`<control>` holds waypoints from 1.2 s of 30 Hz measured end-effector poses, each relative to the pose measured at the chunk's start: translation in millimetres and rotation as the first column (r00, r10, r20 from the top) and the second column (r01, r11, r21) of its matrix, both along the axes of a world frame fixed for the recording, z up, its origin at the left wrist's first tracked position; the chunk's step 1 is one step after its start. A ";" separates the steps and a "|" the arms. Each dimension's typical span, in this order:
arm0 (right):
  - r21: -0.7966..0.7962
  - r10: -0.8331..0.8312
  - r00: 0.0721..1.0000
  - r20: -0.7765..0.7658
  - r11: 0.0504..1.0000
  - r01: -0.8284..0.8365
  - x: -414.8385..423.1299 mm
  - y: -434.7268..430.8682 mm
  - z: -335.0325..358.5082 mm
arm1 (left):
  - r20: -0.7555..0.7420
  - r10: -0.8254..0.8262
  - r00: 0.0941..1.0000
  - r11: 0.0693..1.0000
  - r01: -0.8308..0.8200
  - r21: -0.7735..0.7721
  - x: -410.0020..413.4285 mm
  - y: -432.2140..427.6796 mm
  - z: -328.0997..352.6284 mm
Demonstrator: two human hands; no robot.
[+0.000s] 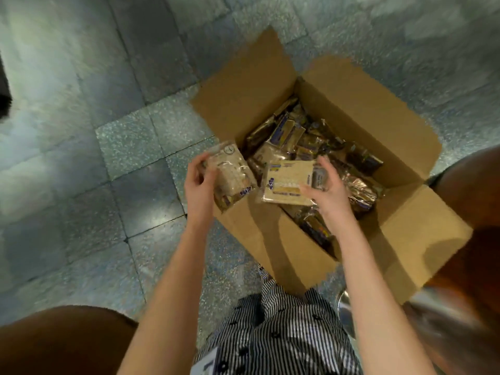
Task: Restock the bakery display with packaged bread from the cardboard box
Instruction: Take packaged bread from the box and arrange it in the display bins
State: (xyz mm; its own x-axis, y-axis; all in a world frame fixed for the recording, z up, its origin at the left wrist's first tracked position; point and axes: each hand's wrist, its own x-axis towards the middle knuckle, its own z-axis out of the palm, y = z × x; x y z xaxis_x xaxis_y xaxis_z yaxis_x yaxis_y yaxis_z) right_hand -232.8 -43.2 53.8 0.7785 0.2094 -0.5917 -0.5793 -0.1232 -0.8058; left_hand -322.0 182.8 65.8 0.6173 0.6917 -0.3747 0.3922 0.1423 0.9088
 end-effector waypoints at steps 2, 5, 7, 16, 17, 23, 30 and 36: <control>-0.007 0.042 0.999 0.027 0.999 -0.042 -25.9 14.3 7.4 | -0.008 0.031 0.999 0.999 -0.031 -0.024 -44.1 13.0 9.6; -0.049 0.103 0.987 0.127 0.994 -0.097 -74.3 40.2 25.5 | 0.018 0.087 0.996 0.996 -0.087 -0.038 -116.1 26.1 24.9; -0.051 0.179 0.961 0.213 0.984 -0.172 -111.3 56.2 35.6 | 0.062 0.174 0.983 0.984 -0.172 -0.046 -169.8 26.7 37.8; -0.066 0.560 0.765 0.319 0.818 -0.571 -301.5 118.1 80.3 | 0.057 0.578 0.814 0.816 -0.579 0.003 -447.0 -9.3 85.8; -0.067 0.589 0.738 0.330 0.795 -0.603 -322.5 123.5 85.0 | 0.056 0.630 0.775 0.776 -0.630 -0.003 -476.2 -17.6 91.0; -0.080 0.737 0.539 0.408 0.617 -0.783 -436.0 148.6 113.9 | 0.114 0.840 0.531 0.529 -0.847 0.051 -612.0 -62.3 113.5; -0.122 0.856 0.137 0.498 0.225 -0.967 -562.5 162.9 129.9 | 0.130 0.948 0.292 0.284 -0.956 0.077 -713.9 -125.9 122.6; -0.128 0.879 -0.125 0.461 -0.074 -0.989 -683.5 148.0 129.1 | 0.063 0.996 0.060 0.054 -0.993 0.101 -806.5 -213.1 113.1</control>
